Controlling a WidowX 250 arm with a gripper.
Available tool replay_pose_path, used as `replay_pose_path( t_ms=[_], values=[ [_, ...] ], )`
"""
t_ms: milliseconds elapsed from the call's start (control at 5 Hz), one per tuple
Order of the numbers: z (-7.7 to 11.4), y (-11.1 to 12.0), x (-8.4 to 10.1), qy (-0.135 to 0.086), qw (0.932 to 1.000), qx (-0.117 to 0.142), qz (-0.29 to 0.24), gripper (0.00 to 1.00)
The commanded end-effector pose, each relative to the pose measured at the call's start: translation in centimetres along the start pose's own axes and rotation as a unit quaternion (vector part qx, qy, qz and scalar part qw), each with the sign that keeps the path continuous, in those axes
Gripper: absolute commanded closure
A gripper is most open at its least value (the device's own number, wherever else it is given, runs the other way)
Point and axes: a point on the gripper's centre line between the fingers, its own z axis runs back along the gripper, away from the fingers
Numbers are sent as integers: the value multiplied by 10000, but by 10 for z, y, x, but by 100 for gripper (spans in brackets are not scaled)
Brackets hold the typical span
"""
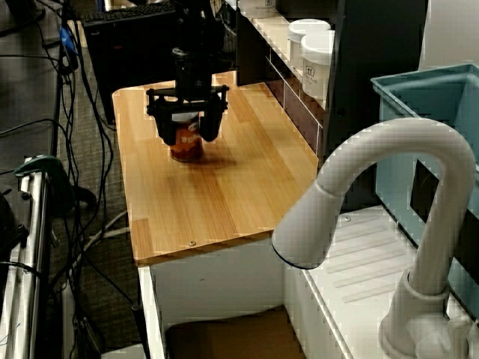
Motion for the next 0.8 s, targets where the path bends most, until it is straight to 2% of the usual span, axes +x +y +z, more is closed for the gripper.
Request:
replay_pose_path(
  t_ms=[0, 600],
  values=[
    [23, 9, -28, -7, 9993, 367, 99, 0],
    [43, 14, -85, -187, 9972, 588, 428, 0]
  ],
)
